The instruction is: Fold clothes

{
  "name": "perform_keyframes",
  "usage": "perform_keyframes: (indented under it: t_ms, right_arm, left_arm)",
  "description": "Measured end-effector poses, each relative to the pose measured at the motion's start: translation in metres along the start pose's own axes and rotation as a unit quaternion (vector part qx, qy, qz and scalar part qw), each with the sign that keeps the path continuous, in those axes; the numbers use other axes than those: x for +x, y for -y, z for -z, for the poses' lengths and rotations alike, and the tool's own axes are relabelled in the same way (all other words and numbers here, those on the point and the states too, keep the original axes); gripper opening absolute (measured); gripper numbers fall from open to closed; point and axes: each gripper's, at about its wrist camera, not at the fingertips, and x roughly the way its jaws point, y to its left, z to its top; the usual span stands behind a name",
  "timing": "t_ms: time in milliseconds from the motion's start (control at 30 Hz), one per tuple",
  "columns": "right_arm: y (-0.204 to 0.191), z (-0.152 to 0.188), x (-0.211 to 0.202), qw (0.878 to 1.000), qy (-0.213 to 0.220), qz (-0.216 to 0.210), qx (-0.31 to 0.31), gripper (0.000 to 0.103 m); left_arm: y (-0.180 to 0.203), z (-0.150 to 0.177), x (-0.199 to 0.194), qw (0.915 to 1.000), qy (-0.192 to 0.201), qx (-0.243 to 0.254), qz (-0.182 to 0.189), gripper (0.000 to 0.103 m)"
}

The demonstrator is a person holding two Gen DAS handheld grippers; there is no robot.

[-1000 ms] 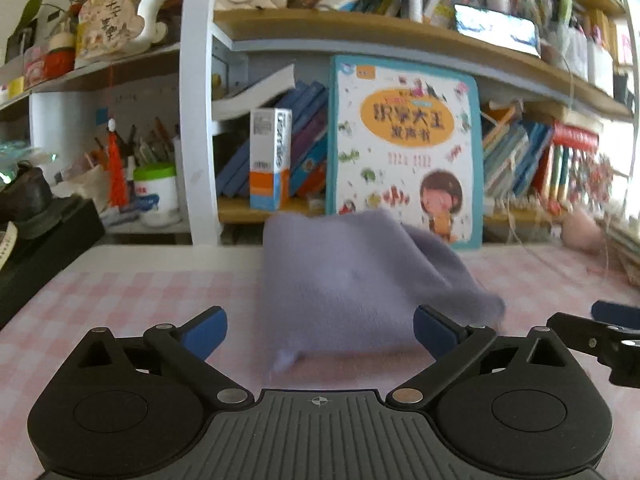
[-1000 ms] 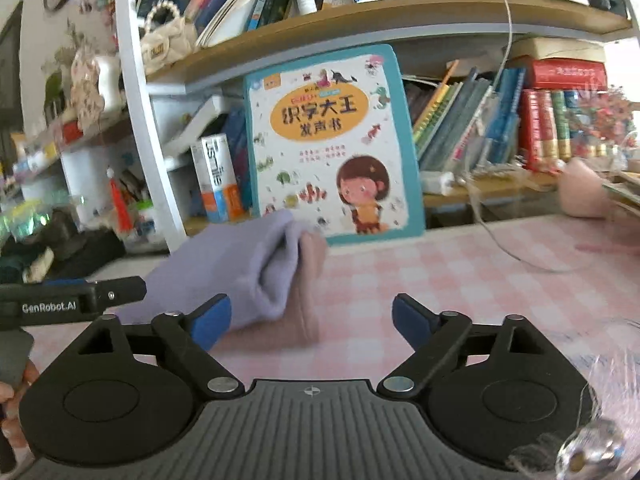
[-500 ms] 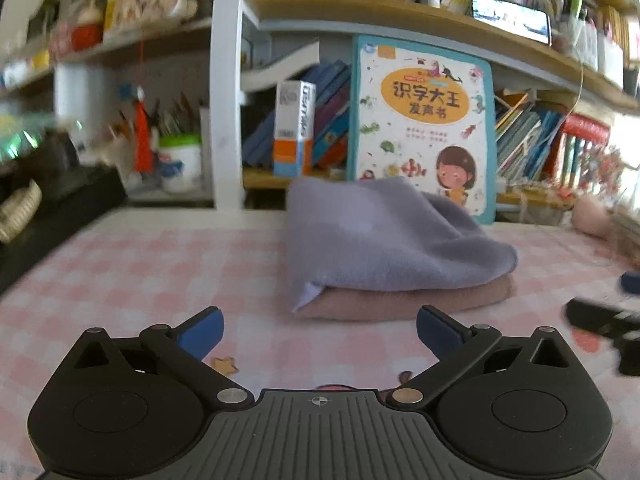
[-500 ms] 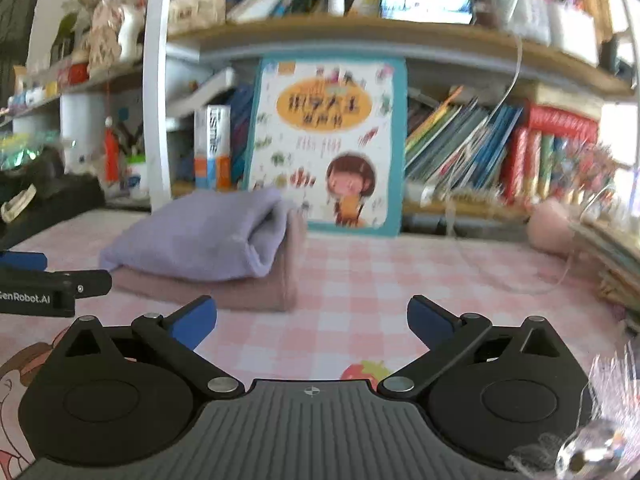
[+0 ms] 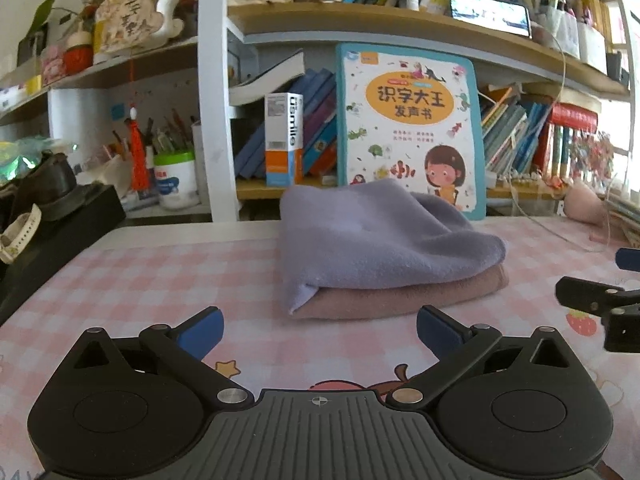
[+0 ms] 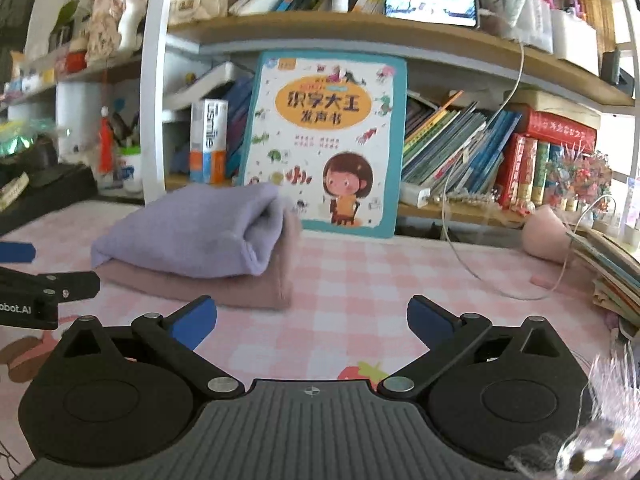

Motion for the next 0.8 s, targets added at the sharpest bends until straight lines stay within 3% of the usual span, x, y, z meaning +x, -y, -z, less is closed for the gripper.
perform_keyframes:
  t_ms: [300,433,600,800]
  right_arm:
    - [0.007,0.000,-0.010,0.999,0.031,0.002,0.019,0.102]
    - [0.007,-0.001,-0.004,1.000,0.012,-0.013,0.021,0.102]
    - [0.006,-0.001,0.005,0.999,-0.020,-0.027,0.022,0.102]
    - [0.004,-0.001,0.007,0.999,-0.026,-0.023,0.016,0.102]
  left_arm:
    - [0.000,0.001,-0.005,0.9997,0.014,0.003,0.019,0.103]
    - [0.004,0.002,-0.002,0.9992,-0.009,0.004,0.040,0.103]
    - [0.004,0.004,0.002,0.9995,-0.024,0.002,0.019,0.103]
    - [-0.002,0.005,0.006,0.9992,-0.037,-0.015,0.010,0.103]
